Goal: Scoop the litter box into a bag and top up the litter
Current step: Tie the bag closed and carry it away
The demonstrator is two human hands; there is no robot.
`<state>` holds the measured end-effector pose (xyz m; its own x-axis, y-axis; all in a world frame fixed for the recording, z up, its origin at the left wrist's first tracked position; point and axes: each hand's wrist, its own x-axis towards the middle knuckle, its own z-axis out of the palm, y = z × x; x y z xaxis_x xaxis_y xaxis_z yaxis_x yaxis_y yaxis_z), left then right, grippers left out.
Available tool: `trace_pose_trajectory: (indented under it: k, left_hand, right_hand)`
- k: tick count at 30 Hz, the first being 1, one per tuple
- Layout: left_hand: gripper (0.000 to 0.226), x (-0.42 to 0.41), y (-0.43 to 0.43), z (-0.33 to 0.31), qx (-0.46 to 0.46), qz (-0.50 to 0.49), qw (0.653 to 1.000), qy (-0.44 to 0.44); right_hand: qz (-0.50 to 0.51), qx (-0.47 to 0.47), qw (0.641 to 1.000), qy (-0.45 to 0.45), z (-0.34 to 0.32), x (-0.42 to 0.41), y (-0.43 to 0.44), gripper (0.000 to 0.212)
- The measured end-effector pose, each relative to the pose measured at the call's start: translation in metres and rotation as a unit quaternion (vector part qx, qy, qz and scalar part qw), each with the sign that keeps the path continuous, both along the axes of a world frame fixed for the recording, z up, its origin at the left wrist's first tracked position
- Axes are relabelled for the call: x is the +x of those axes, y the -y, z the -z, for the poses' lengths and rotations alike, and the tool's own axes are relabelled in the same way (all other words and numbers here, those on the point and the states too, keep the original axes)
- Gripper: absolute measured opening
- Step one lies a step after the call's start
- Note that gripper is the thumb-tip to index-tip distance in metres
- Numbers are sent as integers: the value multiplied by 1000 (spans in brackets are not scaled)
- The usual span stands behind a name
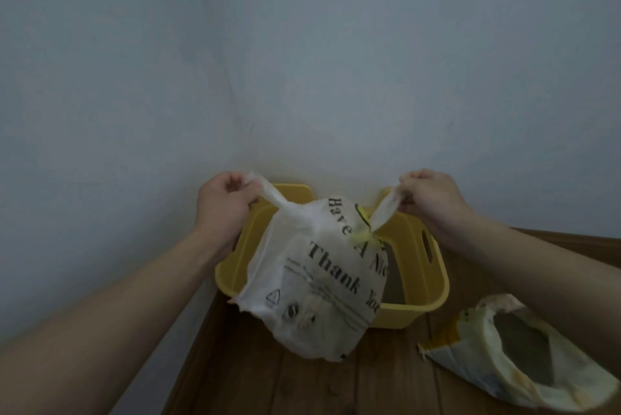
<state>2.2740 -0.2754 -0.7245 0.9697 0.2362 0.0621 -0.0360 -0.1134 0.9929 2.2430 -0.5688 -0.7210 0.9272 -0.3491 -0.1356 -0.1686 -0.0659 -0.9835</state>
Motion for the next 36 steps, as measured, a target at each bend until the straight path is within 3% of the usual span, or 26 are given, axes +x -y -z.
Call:
trace_pose_trajectory:
  k: [6, 12, 19, 25, 28, 30, 33, 36]
  left_hand:
    - [17, -20, 25, -44, -78, 135, 988, 10]
    - [26, -43, 47, -61, -88, 239, 967, 19]
    - [26, -53, 53, -63, -92, 270, 958, 23]
    - [32, -54, 53, -63, -109, 268, 957, 28]
    - [34, -53, 53, -60, -95, 254, 962, 37]
    - [34, -53, 55, -58, -78, 247, 965, 39]
    - [40, -53, 56, -53, -71, 252, 965, 32]
    - [37, -53, 56, -50, -68, 255, 964, 21]
  right_hand:
    - [-86, 72, 994, 2, -48, -19, -32, 29]
    - [-117, -69, 990, 31, -65, -39, -54, 16]
    - [-182, 49, 980, 58, -81, -55, -68, 25]
    - [-179, 17, 979, 98, -72, -54, -75, 39]
    - [-235, 20, 968, 88, -69, -57, -75, 49]
    - [-257, -31, 962, 92, -67, -59, -76, 53]
    - [-203, -138, 962, 119, -64, -60, -81, 45]
    - [-175, -116, 967, 144, -60, -58, -82, 36]
